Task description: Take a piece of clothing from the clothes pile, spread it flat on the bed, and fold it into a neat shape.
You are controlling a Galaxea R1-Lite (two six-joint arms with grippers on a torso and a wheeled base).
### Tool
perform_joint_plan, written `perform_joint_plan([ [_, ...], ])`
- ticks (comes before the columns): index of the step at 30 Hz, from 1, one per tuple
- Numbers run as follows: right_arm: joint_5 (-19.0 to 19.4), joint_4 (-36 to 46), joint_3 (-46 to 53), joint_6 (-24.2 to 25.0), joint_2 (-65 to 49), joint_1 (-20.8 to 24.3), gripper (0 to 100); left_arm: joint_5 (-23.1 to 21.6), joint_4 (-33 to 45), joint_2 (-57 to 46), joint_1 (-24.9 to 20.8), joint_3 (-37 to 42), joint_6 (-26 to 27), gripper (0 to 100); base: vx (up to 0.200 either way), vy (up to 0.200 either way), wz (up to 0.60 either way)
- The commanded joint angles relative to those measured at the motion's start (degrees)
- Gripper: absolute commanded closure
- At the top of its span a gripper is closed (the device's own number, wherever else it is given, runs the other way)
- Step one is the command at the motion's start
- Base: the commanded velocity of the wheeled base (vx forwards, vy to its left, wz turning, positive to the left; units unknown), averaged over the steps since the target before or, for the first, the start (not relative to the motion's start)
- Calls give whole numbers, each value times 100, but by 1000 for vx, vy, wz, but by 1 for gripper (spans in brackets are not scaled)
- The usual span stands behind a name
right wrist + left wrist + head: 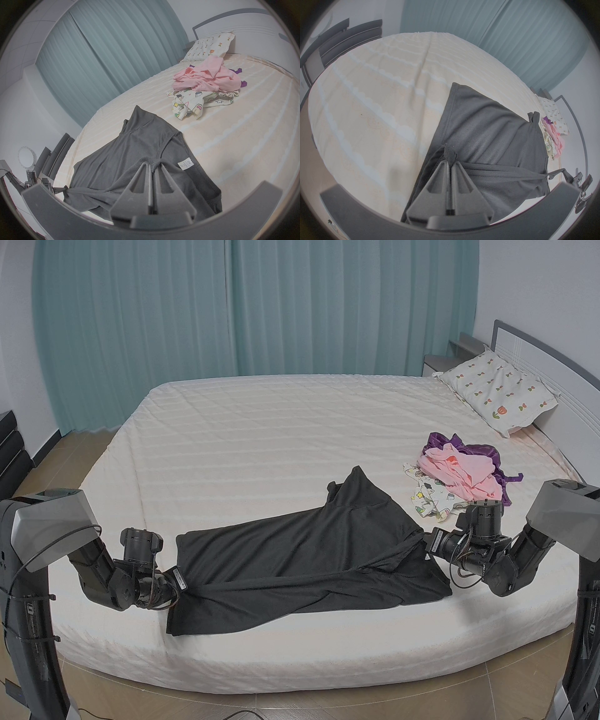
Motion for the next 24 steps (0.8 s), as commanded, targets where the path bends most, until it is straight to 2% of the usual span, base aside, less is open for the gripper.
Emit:
perform_joint_plan([
  [1,4,-27,10,1,-32,-25,100,10,-5,-283,66,145,-11,100,0,0,0],
  [7,30,-115,186,-8,-190,-87,100,10,22,-801,66,462,-249,100,0,0,0],
  [24,523,-150,1539,-61,-1456,-359,100,-34,101,-2480,-4,2079,-214,100,0,0,0],
])
